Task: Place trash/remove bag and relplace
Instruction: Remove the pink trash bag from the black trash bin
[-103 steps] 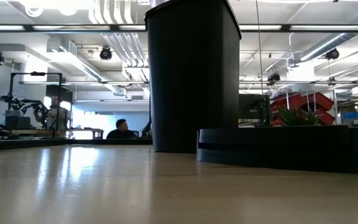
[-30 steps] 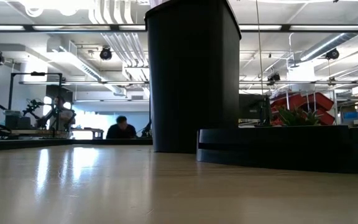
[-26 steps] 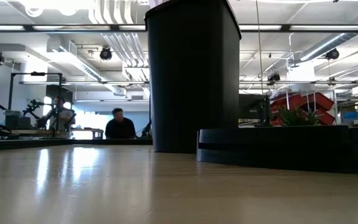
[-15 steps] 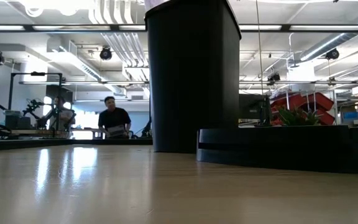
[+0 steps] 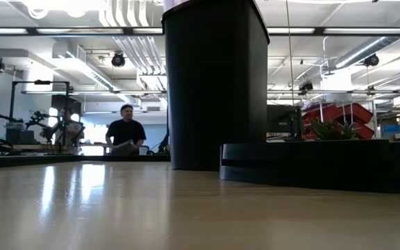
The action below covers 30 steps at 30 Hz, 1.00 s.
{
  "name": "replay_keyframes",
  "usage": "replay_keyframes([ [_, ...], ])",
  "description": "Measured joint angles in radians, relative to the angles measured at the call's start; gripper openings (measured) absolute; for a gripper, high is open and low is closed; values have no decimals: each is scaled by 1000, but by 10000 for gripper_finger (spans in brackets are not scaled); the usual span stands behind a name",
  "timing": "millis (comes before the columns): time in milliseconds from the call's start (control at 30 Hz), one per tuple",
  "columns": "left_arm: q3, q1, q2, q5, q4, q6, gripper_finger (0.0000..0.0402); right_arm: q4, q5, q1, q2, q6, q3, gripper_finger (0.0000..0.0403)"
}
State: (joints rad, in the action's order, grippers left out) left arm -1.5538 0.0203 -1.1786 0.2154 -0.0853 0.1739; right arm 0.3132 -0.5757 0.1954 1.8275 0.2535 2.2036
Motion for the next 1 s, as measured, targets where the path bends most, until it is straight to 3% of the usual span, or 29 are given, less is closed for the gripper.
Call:
replay_keyframes([
  [233,-75,-7,-76,87,-50,52,79,12,57,-57,17,-36,2,2],
  [567,-169,-6,-92,91,-51,45,68,282,27,-91,40,-185,2,2],
  [1000,-166,-6,-45,84,42,14,68,220,74,-27,31,-54,131,2],
])
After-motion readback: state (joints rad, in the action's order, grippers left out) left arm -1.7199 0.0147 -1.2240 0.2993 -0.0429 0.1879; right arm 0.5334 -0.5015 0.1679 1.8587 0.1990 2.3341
